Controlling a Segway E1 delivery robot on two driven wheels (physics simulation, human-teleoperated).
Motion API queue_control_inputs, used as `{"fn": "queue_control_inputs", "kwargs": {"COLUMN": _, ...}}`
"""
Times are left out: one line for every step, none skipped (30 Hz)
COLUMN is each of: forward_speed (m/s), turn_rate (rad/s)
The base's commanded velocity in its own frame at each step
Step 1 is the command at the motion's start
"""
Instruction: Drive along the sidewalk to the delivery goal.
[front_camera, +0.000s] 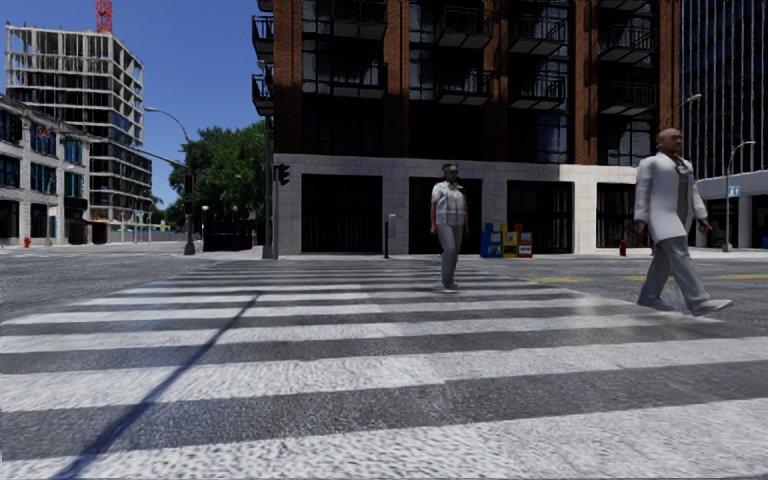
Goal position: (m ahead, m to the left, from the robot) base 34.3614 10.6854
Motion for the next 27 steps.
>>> {"fn": "queue_control_inputs", "kwargs": {"forward_speed": 1.93, "turn_rate": 0.62}}
{"fn": "queue_control_inputs", "kwargs": {"forward_speed": 1.93, "turn_rate": 0.62}}
{"fn": "queue_control_inputs", "kwargs": {"forward_speed": 1.93, "turn_rate": 0.62}}
{"fn": "queue_control_inputs", "kwargs": {"forward_speed": 1.93, "turn_rate": 0.62}}
{"fn": "queue_control_inputs", "kwargs": {"forward_speed": 1.93, "turn_rate": 0.62}}
{"fn": "queue_control_inputs", "kwargs": {"forward_speed": 1.93, "turn_rate": 0.62}}
{"fn": "queue_control_inputs", "kwargs": {"forward_speed": 1.93, "turn_rate": 0.62}}
{"fn": "queue_control_inputs", "kwargs": {"forward_speed": 1.93, "turn_rate": 0.62}}
{"fn": "queue_control_inputs", "kwargs": {"forward_speed": 1.93, "turn_rate": 0.62}}
{"fn": "queue_control_inputs", "kwargs": {"forward_speed": 1.93, "turn_rate": 0.62}}
{"fn": "queue_control_inputs", "kwargs": {"forward_speed": 1.93, "turn_rate": 0.62}}
{"fn": "queue_control_inputs", "kwargs": {"forward_speed": 1.93, "turn_rate": 0.62}}
{"fn": "queue_control_inputs", "kwargs": {"forward_speed": 1.93, "turn_rate": 0.62}}
{"fn": "queue_control_inputs", "kwargs": {"forward_speed": 1.93, "turn_rate": 0.61}}
{"fn": "queue_control_inputs", "kwargs": {"forward_speed": 1.94, "turn_rate": 0.47}}
{"fn": "queue_control_inputs", "kwargs": {"forward_speed": 2.00, "turn_rate": 0.23}}
{"fn": "queue_control_inputs", "kwargs": {"forward_speed": 2.00, "turn_rate": 0.00}}
{"fn": "queue_control_inputs", "kwargs": {"forward_speed": 2.00, "turn_rate": 0.00}}
{"fn": "queue_control_inputs", "kwargs": {"forward_speed": 2.00, "turn_rate": 0.00}}
{"fn": "queue_control_inputs", "kwargs": {"forward_speed": 2.00, "turn_rate": 0.00}}
{"fn": "queue_control_inputs", "kwargs": {"forward_speed": 2.00, "turn_rate": 0.00}}
{"fn": "queue_control_inputs", "kwargs": {"forward_speed": 2.00, "turn_rate": 0.00}}
{"fn": "queue_control_inputs", "kwargs": {"forward_speed": 2.00, "turn_rate": 0.00}}
{"fn": "queue_control_inputs", "kwargs": {"forward_speed": 2.00, "turn_rate": 0.00}}
{"fn": "queue_control_inputs", "kwargs": {"forward_speed": 2.00, "turn_rate": 0.00}}
{"fn": "queue_control_inputs", "kwargs": {"forward_speed": 2.00, "turn_rate": 0.00}}
{"fn": "queue_control_inputs", "kwargs": {"forward_speed": 2.00, "turn_rate": 0.00}}
